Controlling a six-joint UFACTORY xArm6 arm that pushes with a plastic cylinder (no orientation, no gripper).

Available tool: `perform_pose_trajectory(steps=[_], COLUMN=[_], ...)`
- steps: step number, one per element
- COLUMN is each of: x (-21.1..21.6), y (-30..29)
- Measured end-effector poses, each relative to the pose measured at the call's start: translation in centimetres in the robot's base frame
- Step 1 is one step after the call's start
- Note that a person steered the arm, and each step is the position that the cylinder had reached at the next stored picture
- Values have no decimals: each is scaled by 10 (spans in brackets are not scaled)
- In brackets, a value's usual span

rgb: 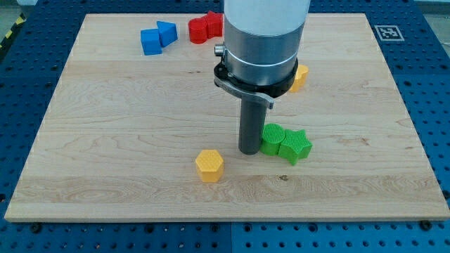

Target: Move your arm towards bottom centre

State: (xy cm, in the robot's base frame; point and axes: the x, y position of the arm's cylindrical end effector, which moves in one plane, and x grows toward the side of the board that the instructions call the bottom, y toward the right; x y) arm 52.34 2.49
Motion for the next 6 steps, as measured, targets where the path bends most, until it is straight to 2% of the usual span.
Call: perform_pose_trajectory(steps=[2, 3, 5, 6], x=[7, 47, 31, 48], y=[-172, -200, -105, -109])
